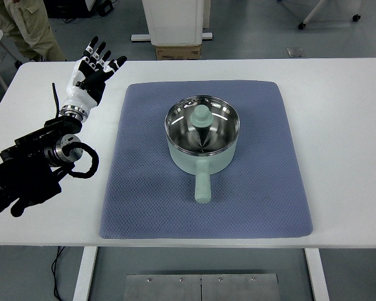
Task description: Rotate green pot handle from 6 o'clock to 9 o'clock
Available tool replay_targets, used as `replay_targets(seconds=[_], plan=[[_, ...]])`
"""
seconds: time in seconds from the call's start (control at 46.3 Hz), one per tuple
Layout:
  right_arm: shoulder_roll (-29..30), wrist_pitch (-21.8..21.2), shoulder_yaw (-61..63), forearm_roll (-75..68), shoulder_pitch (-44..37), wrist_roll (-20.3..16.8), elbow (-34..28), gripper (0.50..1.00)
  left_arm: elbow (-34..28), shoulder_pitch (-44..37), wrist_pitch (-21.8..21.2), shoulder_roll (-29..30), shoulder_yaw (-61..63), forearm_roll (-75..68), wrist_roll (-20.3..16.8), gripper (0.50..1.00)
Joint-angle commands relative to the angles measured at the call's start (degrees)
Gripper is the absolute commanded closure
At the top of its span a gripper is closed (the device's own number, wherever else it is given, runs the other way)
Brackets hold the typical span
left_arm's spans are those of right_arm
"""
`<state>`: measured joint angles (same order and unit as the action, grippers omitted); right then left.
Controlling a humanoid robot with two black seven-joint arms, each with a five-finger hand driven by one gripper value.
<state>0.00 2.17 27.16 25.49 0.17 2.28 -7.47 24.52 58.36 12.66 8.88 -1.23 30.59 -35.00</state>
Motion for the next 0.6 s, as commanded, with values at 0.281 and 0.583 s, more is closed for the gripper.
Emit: replay_targets(seconds=[0.281,0.583], plan=[[0.0,0.0,0.0,0.0,0.0,0.0,0.0,0.500,0.0,0.0,0.0,-0.6,-0.1,0.0,0.0,0.500],[0.0,-0.1,0.0,0.0,0.0,0.0,0.0,0.500,0.0,-0.1,-0.1,-0.7,-0.1,0.1,0.0,0.500]])
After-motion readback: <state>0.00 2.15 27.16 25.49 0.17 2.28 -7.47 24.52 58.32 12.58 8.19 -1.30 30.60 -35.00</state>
